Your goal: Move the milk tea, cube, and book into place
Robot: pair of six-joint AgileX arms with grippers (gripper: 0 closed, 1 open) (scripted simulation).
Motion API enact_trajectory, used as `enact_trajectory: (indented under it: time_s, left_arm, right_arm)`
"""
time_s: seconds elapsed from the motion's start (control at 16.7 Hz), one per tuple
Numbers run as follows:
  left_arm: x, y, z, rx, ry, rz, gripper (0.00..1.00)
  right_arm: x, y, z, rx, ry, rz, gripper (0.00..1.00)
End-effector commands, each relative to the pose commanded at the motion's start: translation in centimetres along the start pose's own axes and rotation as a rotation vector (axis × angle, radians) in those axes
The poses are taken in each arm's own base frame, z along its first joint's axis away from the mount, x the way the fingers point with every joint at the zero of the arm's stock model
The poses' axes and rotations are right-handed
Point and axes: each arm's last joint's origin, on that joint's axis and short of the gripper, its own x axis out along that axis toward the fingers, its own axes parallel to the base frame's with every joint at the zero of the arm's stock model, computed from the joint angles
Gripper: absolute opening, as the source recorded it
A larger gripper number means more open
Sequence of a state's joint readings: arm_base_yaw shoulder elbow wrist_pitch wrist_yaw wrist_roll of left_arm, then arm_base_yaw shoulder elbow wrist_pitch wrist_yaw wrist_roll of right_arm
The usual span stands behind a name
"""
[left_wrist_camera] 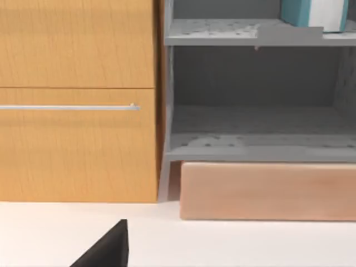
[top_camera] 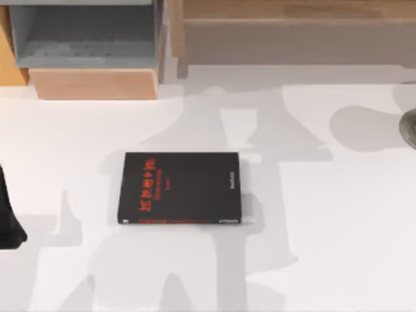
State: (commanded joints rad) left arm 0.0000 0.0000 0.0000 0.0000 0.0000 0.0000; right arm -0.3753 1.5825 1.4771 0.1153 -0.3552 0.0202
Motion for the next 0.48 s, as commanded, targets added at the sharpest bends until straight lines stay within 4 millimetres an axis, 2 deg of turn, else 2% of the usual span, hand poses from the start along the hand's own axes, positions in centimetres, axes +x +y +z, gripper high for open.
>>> enact_trajectory:
  time_s: [0.18, 0.36, 0.48]
  left_arm:
    - [0.0, 0.0, 0.0, 0.000, 0.000, 0.000, 1.00]
    - [0.0, 0.0, 0.0, 0.000, 0.000, 0.000, 1.00]
    - [0.0, 0.0, 0.0, 0.000, 0.000, 0.000, 1.00]
  right_arm:
    - [0.1, 0.1, 1.4, -0.030, -0.057, 0.018, 0.00]
    - [0.9, 0.3, 4.7, -0.099, -0.190, 0.058, 0.00]
    - [2.2, 0.7, 6.5, -0.126, -0.256, 0.077, 0.00]
